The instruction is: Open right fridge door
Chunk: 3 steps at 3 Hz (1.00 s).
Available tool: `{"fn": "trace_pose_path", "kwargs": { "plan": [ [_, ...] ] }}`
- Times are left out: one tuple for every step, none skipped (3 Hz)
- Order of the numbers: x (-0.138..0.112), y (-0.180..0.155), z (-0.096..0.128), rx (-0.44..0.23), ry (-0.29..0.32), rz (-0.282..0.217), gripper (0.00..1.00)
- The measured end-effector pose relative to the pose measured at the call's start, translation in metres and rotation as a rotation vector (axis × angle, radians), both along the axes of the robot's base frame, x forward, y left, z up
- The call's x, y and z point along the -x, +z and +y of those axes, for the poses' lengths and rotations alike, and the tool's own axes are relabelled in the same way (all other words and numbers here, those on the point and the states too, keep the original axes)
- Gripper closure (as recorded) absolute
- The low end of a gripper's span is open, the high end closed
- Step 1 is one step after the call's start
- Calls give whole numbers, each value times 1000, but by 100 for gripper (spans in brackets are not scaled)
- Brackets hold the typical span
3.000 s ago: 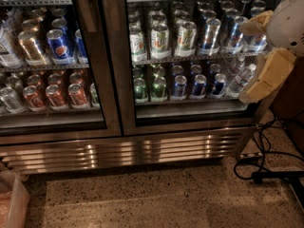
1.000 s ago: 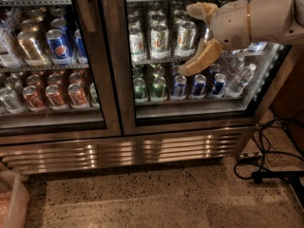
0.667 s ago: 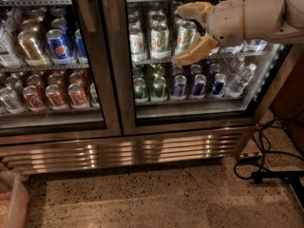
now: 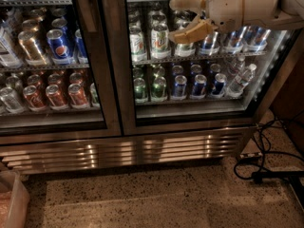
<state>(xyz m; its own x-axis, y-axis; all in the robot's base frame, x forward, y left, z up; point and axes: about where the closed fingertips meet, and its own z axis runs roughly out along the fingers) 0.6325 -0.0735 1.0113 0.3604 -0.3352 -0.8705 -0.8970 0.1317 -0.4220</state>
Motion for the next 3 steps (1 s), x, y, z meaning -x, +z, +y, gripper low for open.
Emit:
{"fn": "trace_pose_path", "kwargs": {
  "plan": [
    [-9, 4, 4, -11, 40, -15, 33],
    [-12, 7, 39, -23, 112, -21, 37],
    [-3, 7, 89, -47, 236, 1, 42]
  ]
}}
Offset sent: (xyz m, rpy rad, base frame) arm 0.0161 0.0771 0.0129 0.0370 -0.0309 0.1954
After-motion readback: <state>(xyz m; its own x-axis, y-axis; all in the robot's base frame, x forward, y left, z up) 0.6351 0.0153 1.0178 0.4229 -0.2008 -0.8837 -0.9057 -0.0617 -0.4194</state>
